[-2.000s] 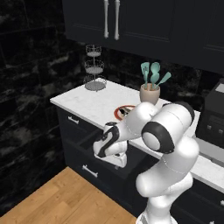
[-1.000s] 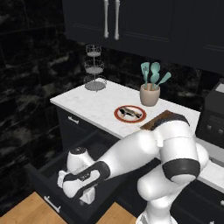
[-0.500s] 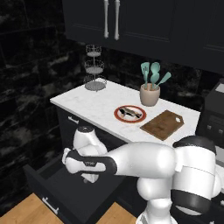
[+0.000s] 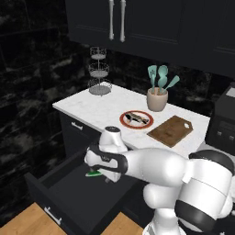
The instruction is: Pick up the knife from the drawer and place it on the cutting board. Then place the meat from the plate to the cutting board.
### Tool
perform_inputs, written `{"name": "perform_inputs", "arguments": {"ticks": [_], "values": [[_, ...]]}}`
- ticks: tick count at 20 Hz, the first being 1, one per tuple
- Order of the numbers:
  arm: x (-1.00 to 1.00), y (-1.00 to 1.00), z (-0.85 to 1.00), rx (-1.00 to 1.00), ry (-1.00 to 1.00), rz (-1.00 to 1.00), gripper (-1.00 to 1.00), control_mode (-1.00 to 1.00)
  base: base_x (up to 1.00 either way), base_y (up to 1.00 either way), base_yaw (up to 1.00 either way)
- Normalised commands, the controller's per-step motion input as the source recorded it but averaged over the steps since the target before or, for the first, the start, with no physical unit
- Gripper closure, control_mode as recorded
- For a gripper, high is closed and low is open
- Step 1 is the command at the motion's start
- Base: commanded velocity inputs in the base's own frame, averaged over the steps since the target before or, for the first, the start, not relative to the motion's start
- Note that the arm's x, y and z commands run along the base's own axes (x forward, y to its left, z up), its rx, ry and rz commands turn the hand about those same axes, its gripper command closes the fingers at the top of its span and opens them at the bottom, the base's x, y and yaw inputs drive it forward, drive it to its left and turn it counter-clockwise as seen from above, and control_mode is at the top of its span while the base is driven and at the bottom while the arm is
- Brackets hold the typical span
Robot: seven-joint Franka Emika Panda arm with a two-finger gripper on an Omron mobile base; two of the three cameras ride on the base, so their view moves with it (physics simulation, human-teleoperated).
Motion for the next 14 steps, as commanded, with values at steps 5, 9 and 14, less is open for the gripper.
{"name": "perform_inputs", "arguments": {"ticks": [5,9,14], "values": [[0.5,-0.1,-0.01,0.0,0.0,-0.07,-1.0,-1.0,0.0,0.0,0.0],[0.23,-0.01,-0.15,-0.06,0.03,-0.17,-1.0,-1.0,0.0,0.0,0.0],[0.05,0.0,-0.32,-0.11,0.08,-0.23,-1.0,-1.0,0.0,0.0,0.0]]}}
